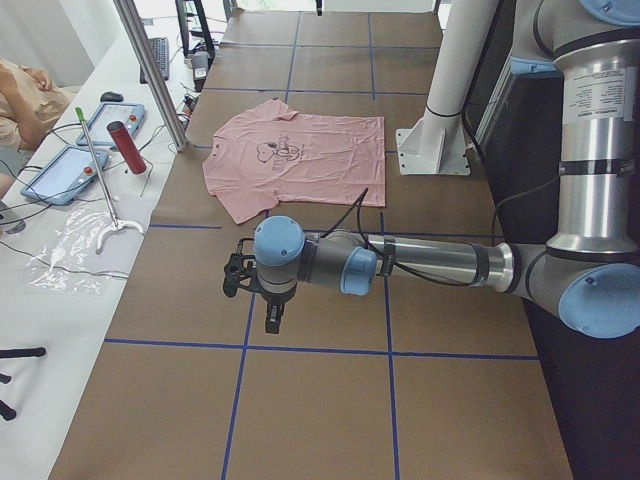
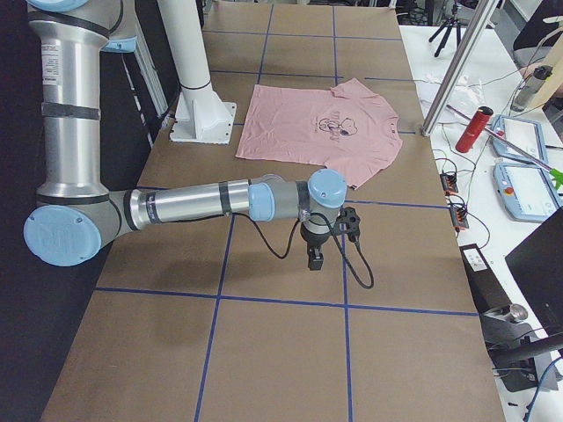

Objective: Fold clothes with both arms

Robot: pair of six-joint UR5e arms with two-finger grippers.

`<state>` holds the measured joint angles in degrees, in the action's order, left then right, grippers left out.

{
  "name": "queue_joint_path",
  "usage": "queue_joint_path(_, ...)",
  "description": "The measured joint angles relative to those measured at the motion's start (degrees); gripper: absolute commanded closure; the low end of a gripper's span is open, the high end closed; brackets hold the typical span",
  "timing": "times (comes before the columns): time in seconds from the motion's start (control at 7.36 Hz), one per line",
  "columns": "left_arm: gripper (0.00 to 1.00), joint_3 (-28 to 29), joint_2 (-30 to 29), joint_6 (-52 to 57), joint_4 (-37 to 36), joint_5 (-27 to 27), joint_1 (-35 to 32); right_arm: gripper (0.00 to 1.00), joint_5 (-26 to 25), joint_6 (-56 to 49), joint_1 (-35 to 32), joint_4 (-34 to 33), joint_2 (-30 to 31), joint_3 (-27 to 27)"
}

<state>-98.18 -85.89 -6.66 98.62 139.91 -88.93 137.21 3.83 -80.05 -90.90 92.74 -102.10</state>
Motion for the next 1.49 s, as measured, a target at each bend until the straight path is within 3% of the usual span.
queue_joint_path(0.14,0.00,0.07,0.00,-0.07,-0.05,0.06,0.32,0.00,0.21,6.13,4.08,5.04,-1.27,0.39)
queue_joint_path(0.41,0.00,0.45,-0.05,0.05,-0.08,0.10,0.62,0.00,-0.17,25.65,12.35,14.39,-9.61,4.77)
queue_joint_path(0.54,0.00,0.42,-0.06,0.16,-0.04,0.10,0.65,0.00,-0.96,34.92,15.80,19.35,-15.32,9.50)
queue_joint_path(0.82,0.00,0.00,-0.07,0.23,0.01,0.11,0.69,0.14,-9.20,51.20,23.10,26.99,-27.19,20.84)
queue_joint_path(1.09,0.00,-0.23,-0.05,0.24,1.20,0.10,0.69,0.33,-15.79,59.19,26.89,30.03,-33.72,29.04)
queue_joint_path(1.49,0.00,-0.25,0.01,0.24,2.25,0.83,0.69,0.39,-18.92,61.89,28.51,31.29,-35.52,33.10)
